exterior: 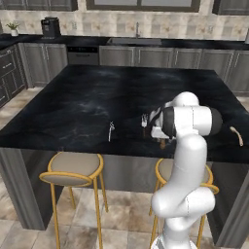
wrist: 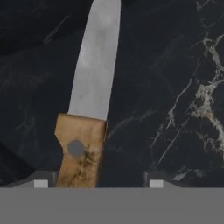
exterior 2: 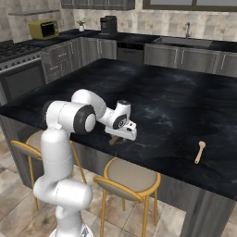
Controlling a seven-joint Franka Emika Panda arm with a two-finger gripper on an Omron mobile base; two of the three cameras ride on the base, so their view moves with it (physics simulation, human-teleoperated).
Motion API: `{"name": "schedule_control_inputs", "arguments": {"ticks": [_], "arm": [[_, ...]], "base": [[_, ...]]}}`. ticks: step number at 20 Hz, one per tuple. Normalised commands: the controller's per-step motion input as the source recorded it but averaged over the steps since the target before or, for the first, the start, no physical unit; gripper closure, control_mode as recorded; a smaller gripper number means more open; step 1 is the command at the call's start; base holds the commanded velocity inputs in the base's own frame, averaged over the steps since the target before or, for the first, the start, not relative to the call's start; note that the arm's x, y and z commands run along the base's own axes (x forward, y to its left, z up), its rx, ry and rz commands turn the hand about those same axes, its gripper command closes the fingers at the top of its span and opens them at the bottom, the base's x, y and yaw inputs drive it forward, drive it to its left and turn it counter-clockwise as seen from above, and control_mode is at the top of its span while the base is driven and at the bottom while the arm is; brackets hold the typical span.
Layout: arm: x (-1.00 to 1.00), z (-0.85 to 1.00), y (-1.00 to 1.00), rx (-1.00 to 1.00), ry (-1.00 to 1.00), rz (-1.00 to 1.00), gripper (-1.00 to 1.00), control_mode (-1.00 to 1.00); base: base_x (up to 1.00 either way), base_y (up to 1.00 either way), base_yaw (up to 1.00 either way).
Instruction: Pick up the metallic utensils from the counter and place them in the open drawer. Make sure not to pick up any wooden utensils.
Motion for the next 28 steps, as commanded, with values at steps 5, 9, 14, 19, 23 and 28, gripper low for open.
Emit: {"name": "schedule_control_inputs", "arguments": {"ticks": [5, 9, 14, 19, 23, 28], "arm": [[0.07, -0.12, -0.06, 0.03, 0.00, 0.00, 1.00, -1.00], [-0.01, 0.00, 0.00, 0.00, 0.00, 0.00, 1.00, -1.00], [-0.50, 0.62, 0.00, 0.02, -0.18, 0.02, 1.00, -1.00], [-0.89, 1.00, -0.14, 0.05, -0.45, 0.05, 1.00, -1.00], [-1.00, 1.00, 0.08, 0.00, -0.37, 0.12, 1.00, -1.00], [-0.93, 0.70, 0.70, -0.08, -0.14, 0.26, 1.00, -1.00]], "base": [[0.00, 0.00, 0.00], [0.00, 0.00, 0.00], [0.00, 0.00, 0.00], [0.00, 0.00, 0.00], [0.00, 0.00, 0.00], [0.00, 0.00, 0.00]]}}
